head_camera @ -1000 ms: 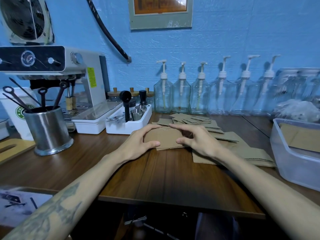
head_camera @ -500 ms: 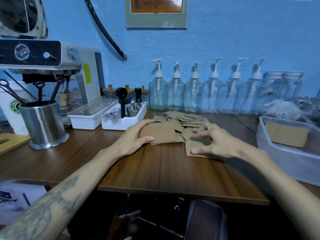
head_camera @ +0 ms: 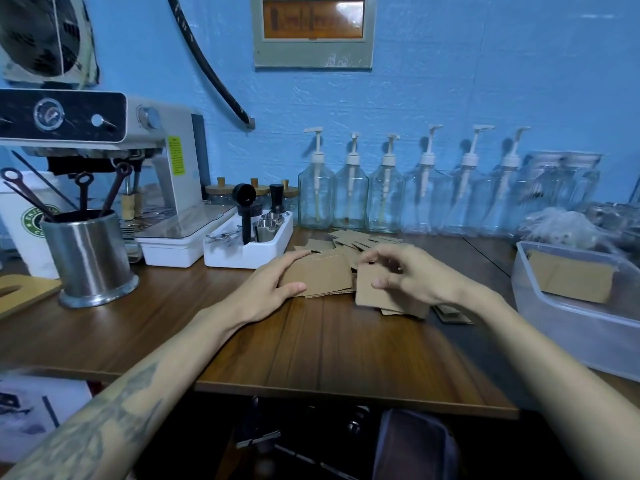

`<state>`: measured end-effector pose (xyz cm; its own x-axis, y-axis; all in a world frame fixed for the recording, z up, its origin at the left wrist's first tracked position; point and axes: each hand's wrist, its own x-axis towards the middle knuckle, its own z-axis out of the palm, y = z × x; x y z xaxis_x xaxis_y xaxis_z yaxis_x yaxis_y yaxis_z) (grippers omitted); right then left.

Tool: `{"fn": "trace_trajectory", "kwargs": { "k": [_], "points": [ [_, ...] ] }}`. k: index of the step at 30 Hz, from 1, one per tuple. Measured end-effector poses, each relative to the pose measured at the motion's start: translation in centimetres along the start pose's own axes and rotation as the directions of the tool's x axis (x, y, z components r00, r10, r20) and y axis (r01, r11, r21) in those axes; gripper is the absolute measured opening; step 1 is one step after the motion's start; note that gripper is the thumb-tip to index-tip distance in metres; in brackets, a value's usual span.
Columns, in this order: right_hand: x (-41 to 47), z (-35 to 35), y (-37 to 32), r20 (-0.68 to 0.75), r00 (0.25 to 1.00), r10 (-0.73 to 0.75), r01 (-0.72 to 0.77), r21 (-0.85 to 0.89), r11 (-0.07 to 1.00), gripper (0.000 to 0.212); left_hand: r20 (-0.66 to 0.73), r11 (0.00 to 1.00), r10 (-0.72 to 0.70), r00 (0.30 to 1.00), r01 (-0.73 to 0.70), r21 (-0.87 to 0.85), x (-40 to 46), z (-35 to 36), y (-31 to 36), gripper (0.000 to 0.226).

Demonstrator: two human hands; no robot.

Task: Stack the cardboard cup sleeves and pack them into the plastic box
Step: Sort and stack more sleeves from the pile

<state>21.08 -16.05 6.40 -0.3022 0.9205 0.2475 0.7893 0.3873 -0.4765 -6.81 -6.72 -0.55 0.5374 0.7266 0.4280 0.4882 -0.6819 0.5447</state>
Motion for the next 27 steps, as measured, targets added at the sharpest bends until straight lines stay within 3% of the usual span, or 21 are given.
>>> {"fn": "trace_trajectory", "kwargs": {
  "k": [3,7,13,17,20,23,25,27],
  "points": [
    [0.8,-0.2,-1.0,-0.178,0.984,-0.02,0.07,0.277,0.958,0.037,0.006,1.0,-0.001,1.0,0.001,0.004,-0.2,-0.1,0.4,0.055],
    [1.7,0.7,-1.4,-0.323,0.926,0.197,0.079,0.673,0.735,0.021,0.011,0.999,-0.052,0.999,0.053,-0.013,-0.3,-0.2,0.9,0.051],
    [2.2,2.9,-0.7,-0.371,0.839,0.397,0.018,0.749,0.662,0.027,0.026,0.993,-0.098,0.995,0.1,-0.07,-0.5,-0.2,1.2,0.073],
    [2.2,4.1,-0.4,-0.374,0.86,0.348,-0.082,0.571,0.817,0.046,0.027,0.991,-0.108,0.994,0.11,-0.078,-0.5,-0.2,1.4,0.069],
    [2.0,5.6,-0.5,-0.381,0.902,0.203,-0.182,0.09,0.979,0.036,0.022,0.995,-0.081,0.996,0.082,-0.05,-0.5,-0.2,1.4,0.057],
    [1.8,6.8,-0.9,-0.398,0.916,0.052,-0.199,-0.338,0.92,0.032,0.009,0.997,-0.064,0.998,0.064,-0.047,-0.4,-0.1,1.1,0.044],
    [2.2,6.8,-0.7,-0.408,0.913,-0.005,-0.177,-0.408,0.896,0.047,0.009,0.996,-0.065,0.998,0.066,-0.063,-0.4,-0.1,0.9,0.038],
    [2.5,6.2,-0.7,-0.368,0.93,-0.006,-0.123,-0.325,0.938,0.067,0.008,0.994,-0.068,0.998,0.068,-0.08,-0.4,-0.1,0.9,0.036]
  ]
}}
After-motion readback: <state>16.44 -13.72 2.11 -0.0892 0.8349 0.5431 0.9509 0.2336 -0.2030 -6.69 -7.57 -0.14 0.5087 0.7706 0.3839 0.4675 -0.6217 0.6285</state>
